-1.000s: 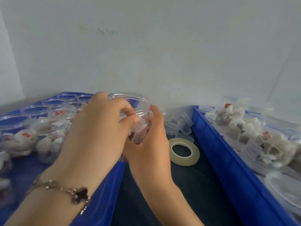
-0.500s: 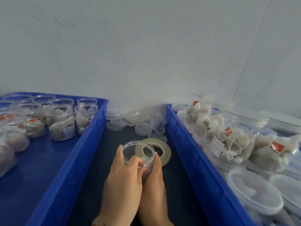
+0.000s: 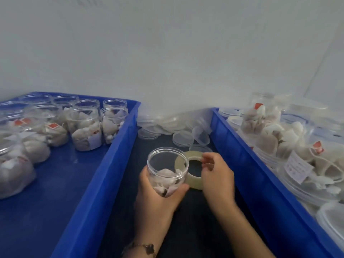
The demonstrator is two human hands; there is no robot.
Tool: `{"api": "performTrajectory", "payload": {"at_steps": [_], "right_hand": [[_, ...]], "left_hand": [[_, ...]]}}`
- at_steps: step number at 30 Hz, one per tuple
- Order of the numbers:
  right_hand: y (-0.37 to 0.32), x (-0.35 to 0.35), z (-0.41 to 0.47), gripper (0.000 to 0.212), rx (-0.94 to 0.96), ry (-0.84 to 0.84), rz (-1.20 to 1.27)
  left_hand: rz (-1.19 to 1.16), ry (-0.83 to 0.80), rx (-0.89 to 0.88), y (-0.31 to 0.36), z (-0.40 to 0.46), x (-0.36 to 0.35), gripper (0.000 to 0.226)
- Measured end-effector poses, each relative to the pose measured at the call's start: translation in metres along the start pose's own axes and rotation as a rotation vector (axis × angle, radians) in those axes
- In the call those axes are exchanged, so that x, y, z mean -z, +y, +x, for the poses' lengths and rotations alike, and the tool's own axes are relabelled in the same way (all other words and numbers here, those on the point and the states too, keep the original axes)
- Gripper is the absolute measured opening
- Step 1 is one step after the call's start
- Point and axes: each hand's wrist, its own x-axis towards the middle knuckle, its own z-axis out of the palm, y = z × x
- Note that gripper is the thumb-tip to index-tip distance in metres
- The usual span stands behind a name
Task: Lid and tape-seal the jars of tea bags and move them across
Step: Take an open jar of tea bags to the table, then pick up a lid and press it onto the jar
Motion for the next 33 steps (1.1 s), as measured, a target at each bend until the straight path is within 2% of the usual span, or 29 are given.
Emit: {"api": "performTrajectory", "payload": {"at_steps": [3, 6, 8, 11, 17, 24, 26, 29, 31, 33], "right_hand": [[0.002, -0.002, 0.051, 0.036, 0.024, 0.049, -0.187], [0.004, -0.008, 0.114, 0.029, -0.044, -0.022, -0.396], [0.013, -0.012, 0.144, 0.026, -0.113, -0.166, -0.592], [0.030, -0.019, 0.156, 0.033, -0.134, -0.385, -0.812], [0.032, -0.024, 0.145, 0.036, -0.134, -0.358, -0.811], [0.028, -0.015, 0.129, 0.028, -0.171, -0.178, -0.549], [0.020, -0.013, 0.125, 0.034, -0.045, -0.049, -0.516], [0.007, -0.003, 0.108, 0.042, 0.332, 0.217, -0.643], [-0.005, 0.001, 0.093, 0.031, 0.471, 0.391, -0.462], [-0.021, 0.002, 0.070, 0.021, 0.424, 0.456, -0.138]], "left_hand": [[-0.007, -0.002, -0.017, -0.001, 0.000, -0.001, 0.098], [0.011, -0.011, -0.056, 0.000, -0.001, -0.002, 0.099], [0.036, -0.011, -0.076, 0.000, -0.002, -0.001, 0.100], [0.072, -0.011, -0.089, -0.001, -0.002, 0.000, 0.102], [0.086, -0.001, -0.095, -0.004, -0.001, -0.002, 0.103], [0.015, -0.004, -0.088, -0.005, -0.001, -0.004, 0.106], [0.009, 0.000, -0.086, -0.005, -0.001, -0.005, 0.109], [-0.015, -0.001, -0.070, -0.005, 0.000, -0.006, 0.111], [-0.029, -0.002, -0.066, -0.006, 0.000, -0.006, 0.110], [-0.034, -0.003, -0.063, -0.006, 0.001, -0.006, 0.107]]}}
